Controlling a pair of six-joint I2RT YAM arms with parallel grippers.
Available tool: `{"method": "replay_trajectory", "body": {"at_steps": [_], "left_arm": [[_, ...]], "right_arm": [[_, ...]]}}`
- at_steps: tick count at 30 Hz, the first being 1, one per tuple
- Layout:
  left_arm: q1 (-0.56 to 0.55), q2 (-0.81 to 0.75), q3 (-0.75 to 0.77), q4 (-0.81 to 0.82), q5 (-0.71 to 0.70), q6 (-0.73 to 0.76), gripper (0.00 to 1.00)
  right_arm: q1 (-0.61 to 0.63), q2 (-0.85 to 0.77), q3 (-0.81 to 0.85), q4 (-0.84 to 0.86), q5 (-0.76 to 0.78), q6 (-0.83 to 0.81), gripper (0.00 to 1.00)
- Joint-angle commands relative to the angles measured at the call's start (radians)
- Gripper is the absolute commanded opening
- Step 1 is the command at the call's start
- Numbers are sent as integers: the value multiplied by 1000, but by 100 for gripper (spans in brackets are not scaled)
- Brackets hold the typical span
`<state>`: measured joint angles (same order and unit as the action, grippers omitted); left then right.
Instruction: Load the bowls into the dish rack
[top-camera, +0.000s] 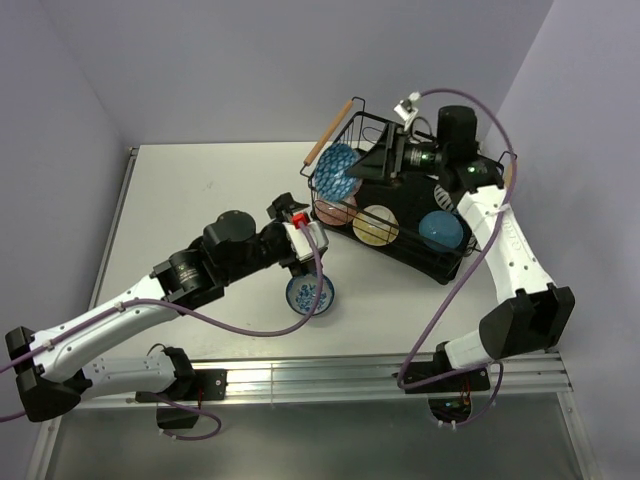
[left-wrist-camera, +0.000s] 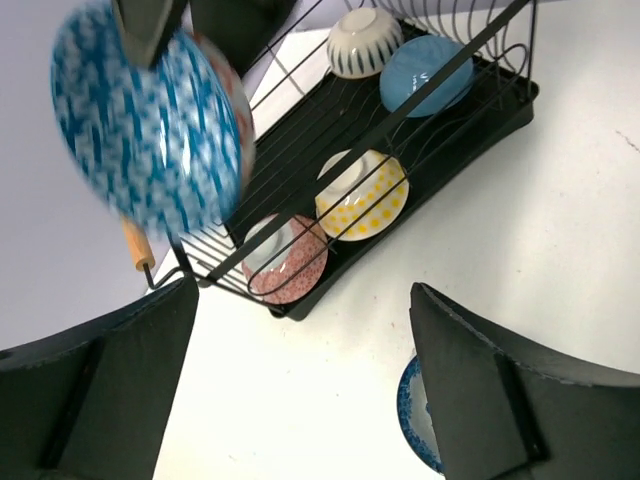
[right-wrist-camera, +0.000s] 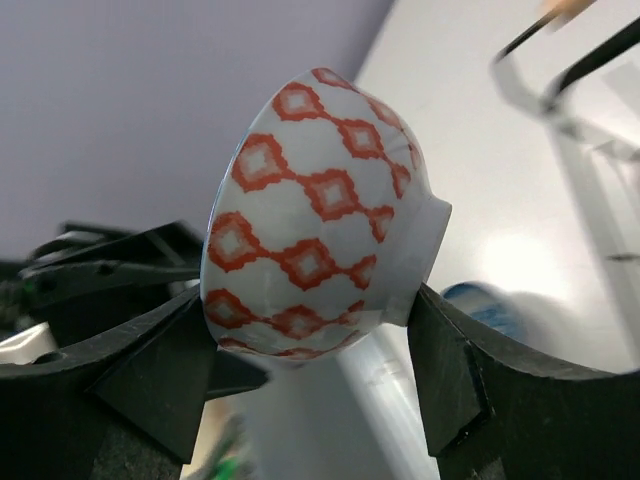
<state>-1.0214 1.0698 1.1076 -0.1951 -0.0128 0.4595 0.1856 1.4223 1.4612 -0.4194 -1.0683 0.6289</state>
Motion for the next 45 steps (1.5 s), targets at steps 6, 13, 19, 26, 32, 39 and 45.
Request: {"method": "replay_trajectory", "body": {"at_steps": [6,13,19,26,32,39,45], "left_arm": [[99,81,170,-76,-61,-258,99],[430,180,278,-227,163,-606,100],[550,174,218,-205,243,-703,100],[615,154,199,-195,254,-717,99],[642,151,193,-202,218,-725,99],[681,145,193,-207,228,-731,100],[704,151,187,-193,240,-739,99]], "right_arm": [[-97,66,287,-275,453,-492,0],[-68,168,370,-275,818,-769,0],[-6,257,378,-228,973,-972,0],[32,331,333,-114,990,-1250,0],[43,403,349,-67,956,-1432,0],[40,417,291,39,878,-1630,0],[38,460,266,103,881,-1781,0]]}}
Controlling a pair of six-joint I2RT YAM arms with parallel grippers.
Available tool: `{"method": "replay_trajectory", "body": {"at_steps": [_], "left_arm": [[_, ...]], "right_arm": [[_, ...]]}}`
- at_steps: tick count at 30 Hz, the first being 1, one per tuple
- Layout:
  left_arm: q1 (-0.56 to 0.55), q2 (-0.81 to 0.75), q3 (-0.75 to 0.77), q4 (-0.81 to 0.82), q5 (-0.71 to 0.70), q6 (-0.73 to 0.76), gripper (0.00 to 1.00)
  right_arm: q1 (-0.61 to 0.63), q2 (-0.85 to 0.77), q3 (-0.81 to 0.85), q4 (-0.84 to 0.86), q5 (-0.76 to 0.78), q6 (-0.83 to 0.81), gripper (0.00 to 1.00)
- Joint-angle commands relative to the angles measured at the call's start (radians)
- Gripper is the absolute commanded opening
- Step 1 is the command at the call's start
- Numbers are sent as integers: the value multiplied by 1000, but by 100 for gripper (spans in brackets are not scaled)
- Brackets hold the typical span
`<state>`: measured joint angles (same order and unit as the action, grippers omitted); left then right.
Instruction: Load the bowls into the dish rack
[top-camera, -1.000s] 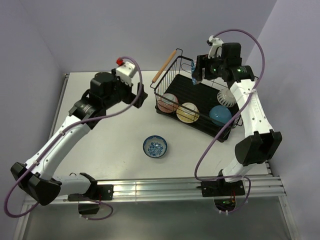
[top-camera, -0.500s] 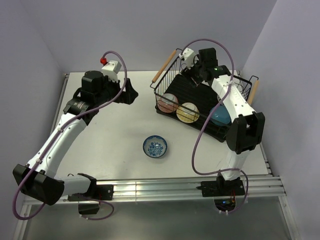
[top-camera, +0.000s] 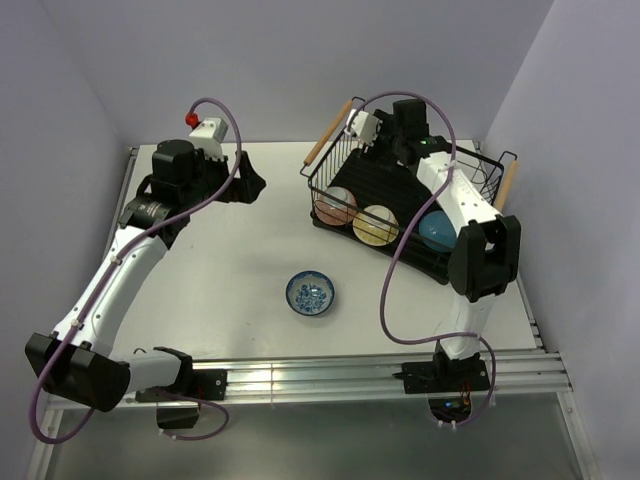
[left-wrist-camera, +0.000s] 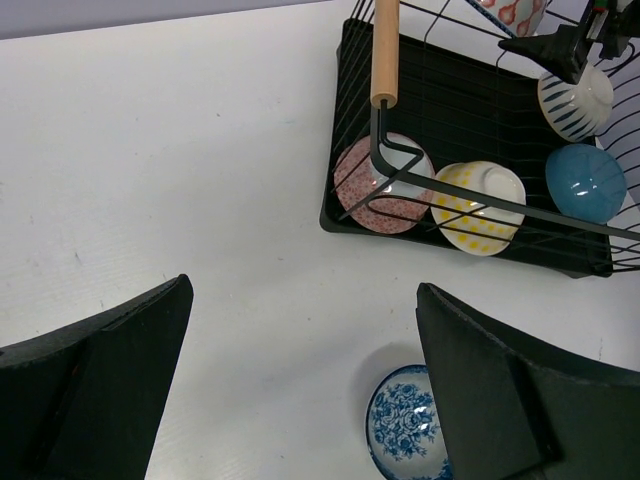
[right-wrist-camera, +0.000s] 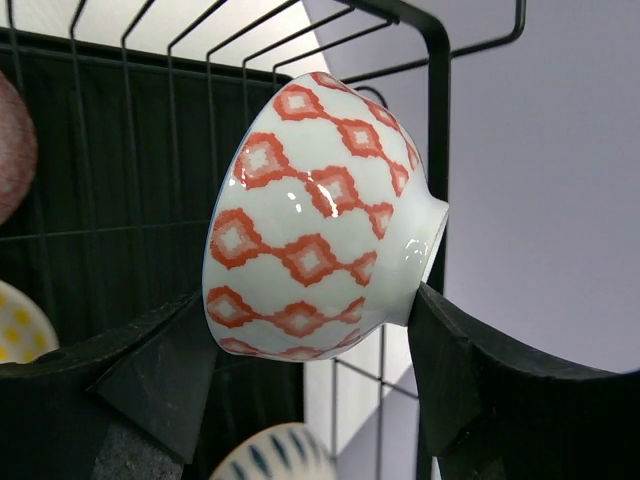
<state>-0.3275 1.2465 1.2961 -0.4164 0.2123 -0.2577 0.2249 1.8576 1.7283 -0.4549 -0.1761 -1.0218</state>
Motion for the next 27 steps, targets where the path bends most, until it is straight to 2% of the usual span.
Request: {"method": "replay_trajectory", "body": {"at_steps": [1,14,27], "left_arm": [[13,-24,-1,31,16,-25,100],[53,-25,-23,27,44,-8,100],[76,2,-9,19,67,-8,100]], "right_arm": [[-1,29,-1,143,-10,-145,0],[-2,66,-99,271,-40,-316,0],[-2,115,-88,223,-51,-469,0]]}}
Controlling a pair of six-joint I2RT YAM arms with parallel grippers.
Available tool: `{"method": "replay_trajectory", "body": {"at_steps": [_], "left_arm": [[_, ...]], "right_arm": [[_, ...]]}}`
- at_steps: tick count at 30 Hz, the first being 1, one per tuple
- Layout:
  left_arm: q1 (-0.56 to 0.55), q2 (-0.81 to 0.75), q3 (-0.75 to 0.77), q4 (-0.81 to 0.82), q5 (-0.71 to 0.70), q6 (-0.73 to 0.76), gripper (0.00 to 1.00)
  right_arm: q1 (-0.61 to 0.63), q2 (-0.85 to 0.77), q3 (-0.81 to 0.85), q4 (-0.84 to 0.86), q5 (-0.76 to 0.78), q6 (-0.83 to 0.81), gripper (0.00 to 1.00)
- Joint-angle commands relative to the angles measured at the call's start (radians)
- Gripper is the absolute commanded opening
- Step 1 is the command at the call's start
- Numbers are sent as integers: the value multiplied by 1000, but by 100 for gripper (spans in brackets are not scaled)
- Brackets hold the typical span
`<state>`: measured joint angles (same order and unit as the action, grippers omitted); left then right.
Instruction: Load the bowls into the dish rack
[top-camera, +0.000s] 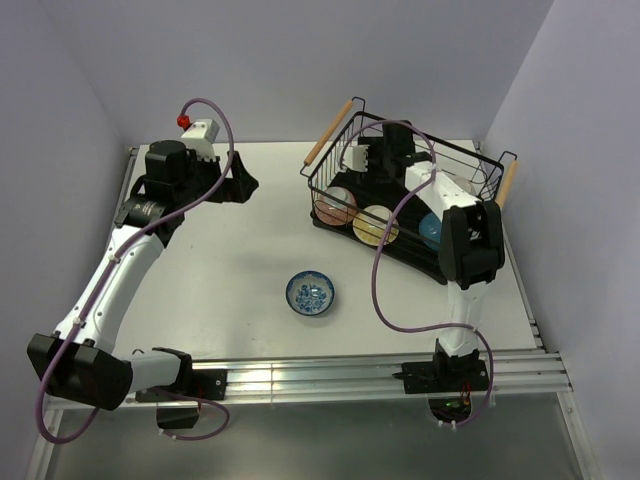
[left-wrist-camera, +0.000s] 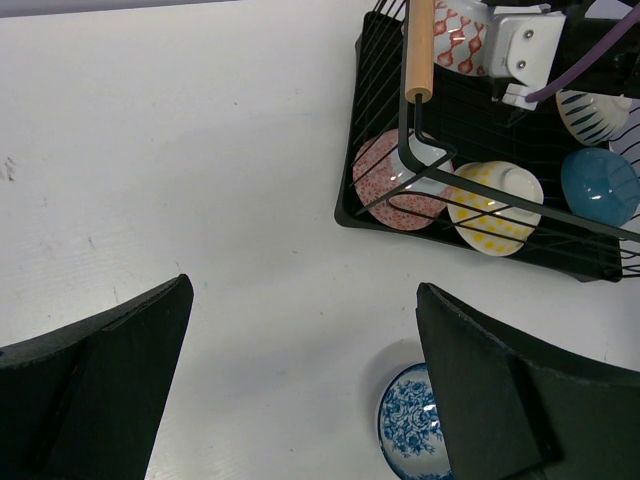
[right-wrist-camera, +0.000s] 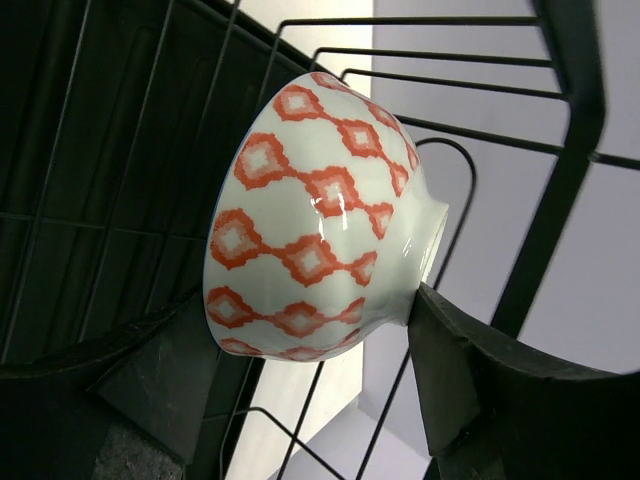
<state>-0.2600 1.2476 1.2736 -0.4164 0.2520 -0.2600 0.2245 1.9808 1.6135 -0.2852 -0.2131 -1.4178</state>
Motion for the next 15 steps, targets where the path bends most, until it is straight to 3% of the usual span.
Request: {"method": "replay_trajectory", "body": {"at_steps": [1,15], "left_arm": [[10,3,13,21,29,-5,99],[21,24,24,19,39,-2,99]], "right_arm": [[-2,-8,22,55,-12,-84,0],[4,10,35,18,-23,-204,0]]}}
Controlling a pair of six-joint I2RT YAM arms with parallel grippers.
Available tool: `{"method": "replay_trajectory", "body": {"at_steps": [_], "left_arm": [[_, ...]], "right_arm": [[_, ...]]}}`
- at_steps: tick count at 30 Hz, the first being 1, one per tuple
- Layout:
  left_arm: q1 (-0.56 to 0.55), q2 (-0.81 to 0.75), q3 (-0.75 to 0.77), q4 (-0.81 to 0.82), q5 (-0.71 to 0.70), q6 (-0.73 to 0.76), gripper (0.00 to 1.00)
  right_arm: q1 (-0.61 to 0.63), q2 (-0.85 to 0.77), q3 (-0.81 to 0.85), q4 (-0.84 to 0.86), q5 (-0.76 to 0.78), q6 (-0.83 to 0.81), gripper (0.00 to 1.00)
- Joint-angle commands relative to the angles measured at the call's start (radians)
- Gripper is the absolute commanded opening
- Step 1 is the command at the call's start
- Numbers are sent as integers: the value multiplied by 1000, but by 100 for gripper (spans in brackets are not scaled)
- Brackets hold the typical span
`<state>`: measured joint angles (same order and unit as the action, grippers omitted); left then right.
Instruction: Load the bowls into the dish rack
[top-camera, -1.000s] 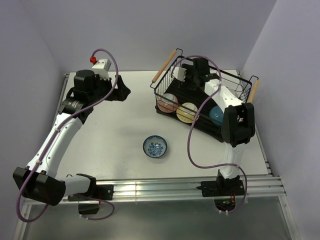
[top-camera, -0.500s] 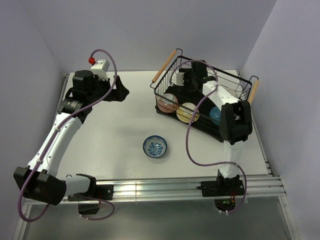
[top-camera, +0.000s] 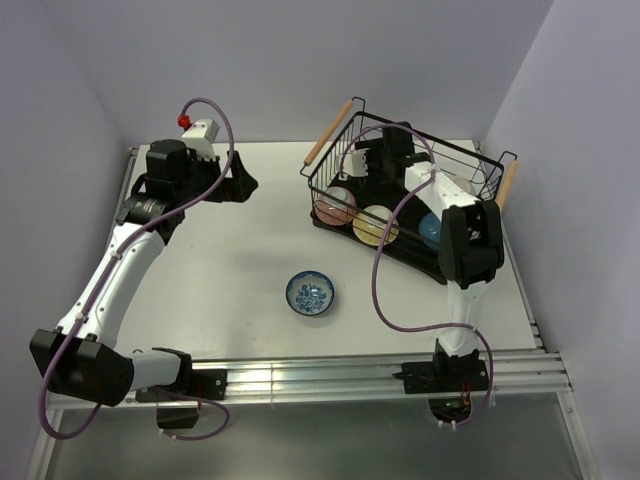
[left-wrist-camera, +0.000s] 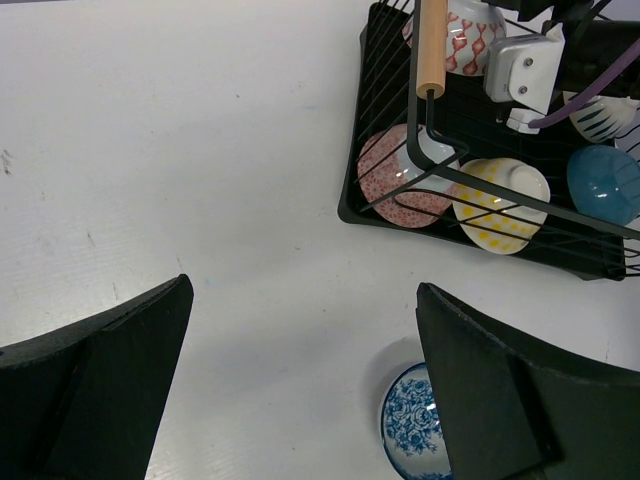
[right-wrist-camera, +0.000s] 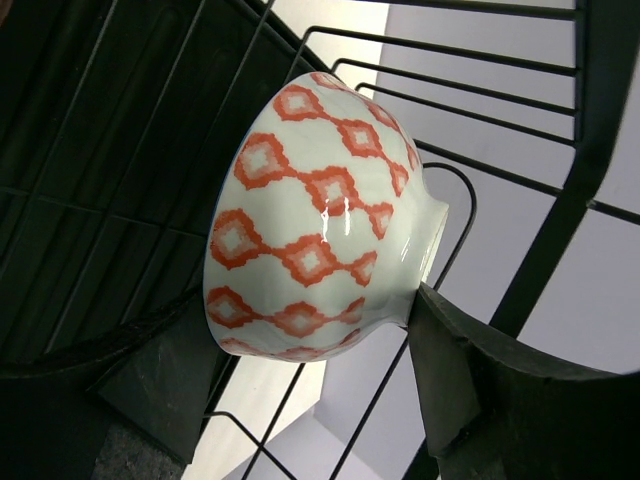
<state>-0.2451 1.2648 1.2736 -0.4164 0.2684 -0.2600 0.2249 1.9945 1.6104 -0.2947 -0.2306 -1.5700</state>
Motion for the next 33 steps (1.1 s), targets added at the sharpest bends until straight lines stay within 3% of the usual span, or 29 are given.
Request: {"method": "replay_trajectory", "body": {"at_steps": [1,11,19,25,33], "left_arm": [[6,7,26,19,25,-2,100],[6,25,35,14,31,-2,99],[9,25,33,14,34,1,100],[17,30,55,2,25,24,99],[20,41,67,-1,35,22,100]], "right_arm": [[8,3,51,16,2,-48,0],[11,41,126,-69,-33,-68,0],[11,104,193,-84,36,-24,0],[22,132,235,-110,62,36,9],[30,98,184,-136,37,-16,20]]}}
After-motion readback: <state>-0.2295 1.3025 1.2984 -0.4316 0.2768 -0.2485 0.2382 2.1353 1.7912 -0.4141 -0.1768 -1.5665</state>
